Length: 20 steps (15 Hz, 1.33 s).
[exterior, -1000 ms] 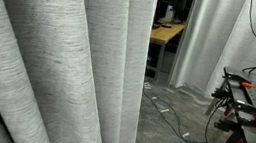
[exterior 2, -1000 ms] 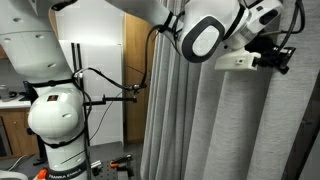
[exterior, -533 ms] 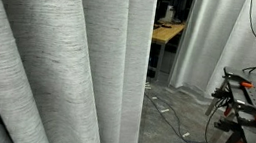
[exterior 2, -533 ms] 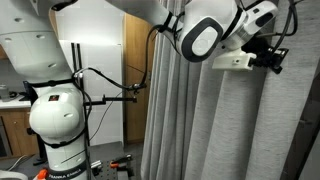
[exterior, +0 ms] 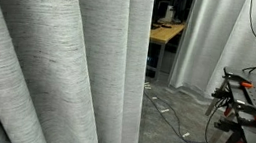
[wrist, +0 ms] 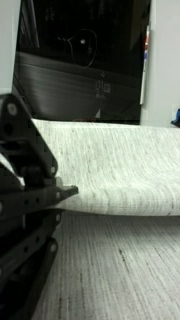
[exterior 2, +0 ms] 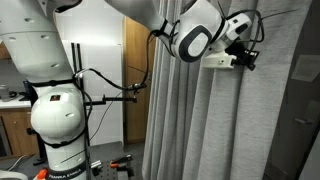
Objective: Slide the curtain to the left
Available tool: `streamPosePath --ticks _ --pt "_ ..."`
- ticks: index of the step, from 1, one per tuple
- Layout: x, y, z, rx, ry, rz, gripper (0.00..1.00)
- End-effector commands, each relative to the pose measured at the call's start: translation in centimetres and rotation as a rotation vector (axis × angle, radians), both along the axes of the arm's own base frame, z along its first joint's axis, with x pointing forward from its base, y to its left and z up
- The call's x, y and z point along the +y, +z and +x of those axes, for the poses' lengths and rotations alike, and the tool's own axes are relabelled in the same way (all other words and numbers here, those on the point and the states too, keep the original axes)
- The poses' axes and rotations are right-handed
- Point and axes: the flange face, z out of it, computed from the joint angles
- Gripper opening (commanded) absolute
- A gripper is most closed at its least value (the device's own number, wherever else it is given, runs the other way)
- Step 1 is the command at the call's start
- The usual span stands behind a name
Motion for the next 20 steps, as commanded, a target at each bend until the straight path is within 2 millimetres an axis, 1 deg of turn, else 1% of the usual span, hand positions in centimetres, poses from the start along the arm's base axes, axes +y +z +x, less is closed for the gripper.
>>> streamPosePath --ticks 1,3,7,12,15,20 --pt "4.3 -1.5 0.7 0.009 0.055 0.009 0.0" --pt "7.0 -1.7 0.5 0.007 0.1 0.006 0.0" --pt "12.9 -2.1 -0.6 -0.004 0.2 -0.006 0.0" --pt "19.9 -2.6 -2.9 -0.018 0.314 -0.006 0.0" --pt "23.3 -3.5 -4.2 0.012 0.364 -0.009 0.0" --pt "27.5 -3.2 -6.6 0.021 0.415 0.001 0.0"
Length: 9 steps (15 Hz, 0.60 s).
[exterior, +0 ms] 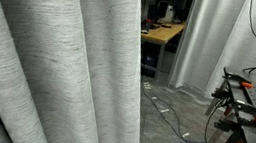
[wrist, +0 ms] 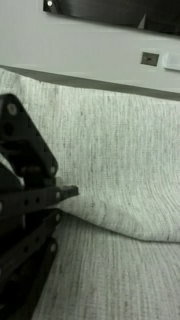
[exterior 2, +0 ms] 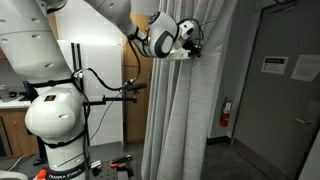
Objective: Slide the curtain to the left
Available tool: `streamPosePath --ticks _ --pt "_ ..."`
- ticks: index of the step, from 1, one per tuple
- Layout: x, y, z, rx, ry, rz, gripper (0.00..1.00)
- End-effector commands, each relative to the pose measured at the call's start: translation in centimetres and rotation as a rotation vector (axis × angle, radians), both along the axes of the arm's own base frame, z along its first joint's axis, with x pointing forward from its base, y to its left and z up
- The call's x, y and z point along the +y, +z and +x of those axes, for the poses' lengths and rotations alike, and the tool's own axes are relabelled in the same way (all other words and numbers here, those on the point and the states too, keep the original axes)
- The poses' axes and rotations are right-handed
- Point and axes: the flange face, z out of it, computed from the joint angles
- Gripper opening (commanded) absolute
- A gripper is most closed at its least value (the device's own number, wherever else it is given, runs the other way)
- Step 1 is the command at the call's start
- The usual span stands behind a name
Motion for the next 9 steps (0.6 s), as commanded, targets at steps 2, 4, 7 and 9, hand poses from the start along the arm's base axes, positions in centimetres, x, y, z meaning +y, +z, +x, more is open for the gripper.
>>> streamPosePath --ticks 2,4,7,9 --pt "4.9 -5.9 -3.1 0.162 0.053 -0.025 0.0" --pt "6.1 -5.7 -4.1 0.152 0.062 -0.03 0.0" --pt "7.6 -5.4 -5.2 0.138 0.062 -0.039 0.0" --pt "8.5 -5.3 -5.8 0.129 0.057 -0.048 0.0"
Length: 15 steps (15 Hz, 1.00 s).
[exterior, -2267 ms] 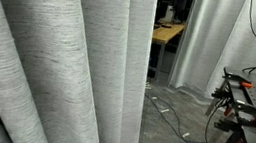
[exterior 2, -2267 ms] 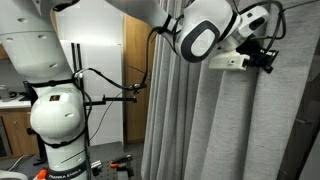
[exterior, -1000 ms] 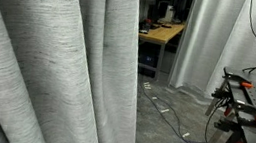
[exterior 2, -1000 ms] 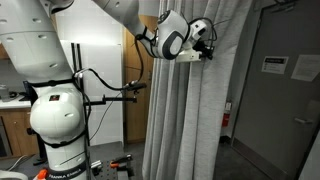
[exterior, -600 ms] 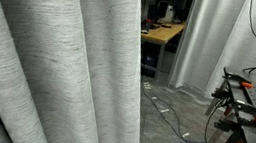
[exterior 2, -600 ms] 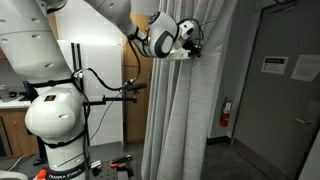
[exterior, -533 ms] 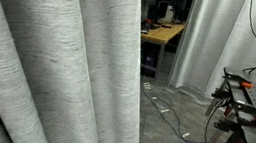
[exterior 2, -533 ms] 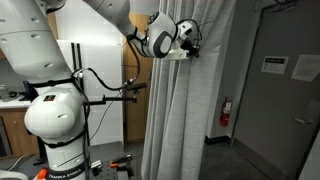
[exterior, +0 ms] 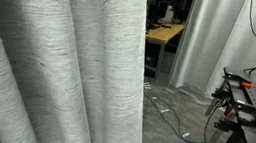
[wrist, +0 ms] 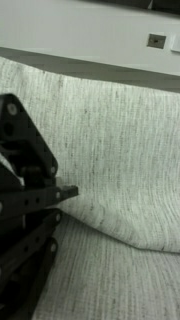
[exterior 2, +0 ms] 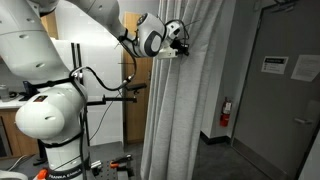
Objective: Slide the curtain to the left
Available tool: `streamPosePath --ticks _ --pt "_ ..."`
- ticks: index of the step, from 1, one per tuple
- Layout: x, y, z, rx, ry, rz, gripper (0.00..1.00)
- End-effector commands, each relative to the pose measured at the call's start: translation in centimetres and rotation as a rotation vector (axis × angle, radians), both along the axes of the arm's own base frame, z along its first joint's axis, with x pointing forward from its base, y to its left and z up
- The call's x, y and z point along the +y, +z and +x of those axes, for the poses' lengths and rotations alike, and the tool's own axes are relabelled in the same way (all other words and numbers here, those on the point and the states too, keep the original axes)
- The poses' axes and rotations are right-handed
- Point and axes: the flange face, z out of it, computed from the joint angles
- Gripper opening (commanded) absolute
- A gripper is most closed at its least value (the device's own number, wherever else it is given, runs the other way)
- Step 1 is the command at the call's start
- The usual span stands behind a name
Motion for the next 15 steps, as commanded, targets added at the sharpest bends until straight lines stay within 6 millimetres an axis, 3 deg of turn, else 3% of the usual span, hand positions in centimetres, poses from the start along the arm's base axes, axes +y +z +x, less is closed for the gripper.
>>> streamPosePath --ticks 1,15 --pt "3.3 -5.5 -2.1 0.138 0.017 -0.053 0.0" --pt "10.8 -6.1 -5.1 0.022 0.104 -0.199 0.0"
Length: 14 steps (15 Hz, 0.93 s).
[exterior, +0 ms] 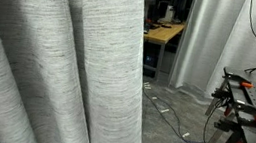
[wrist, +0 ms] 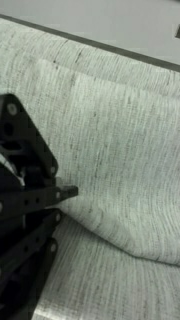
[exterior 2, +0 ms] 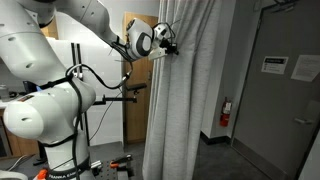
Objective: Slide the curtain to the left
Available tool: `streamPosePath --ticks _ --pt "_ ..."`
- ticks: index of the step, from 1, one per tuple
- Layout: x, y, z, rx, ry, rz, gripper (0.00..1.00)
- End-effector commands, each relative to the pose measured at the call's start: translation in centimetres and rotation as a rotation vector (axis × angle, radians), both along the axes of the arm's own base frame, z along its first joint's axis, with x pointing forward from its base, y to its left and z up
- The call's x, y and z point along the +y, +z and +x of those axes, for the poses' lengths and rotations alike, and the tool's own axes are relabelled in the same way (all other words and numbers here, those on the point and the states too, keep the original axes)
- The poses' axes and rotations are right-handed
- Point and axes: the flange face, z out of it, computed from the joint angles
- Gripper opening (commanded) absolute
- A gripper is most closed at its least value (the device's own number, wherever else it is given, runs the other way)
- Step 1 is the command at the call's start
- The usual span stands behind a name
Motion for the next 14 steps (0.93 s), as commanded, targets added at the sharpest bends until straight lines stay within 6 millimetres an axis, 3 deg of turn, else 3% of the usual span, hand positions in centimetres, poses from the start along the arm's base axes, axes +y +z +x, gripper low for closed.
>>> streamPosePath --ticks 1,14 --pt "3.7 -5.8 -1.8 0.093 0.061 -0.108 0.0" --pt "6.7 -6.7 -1.4 -0.01 0.092 -0.28 0.0"
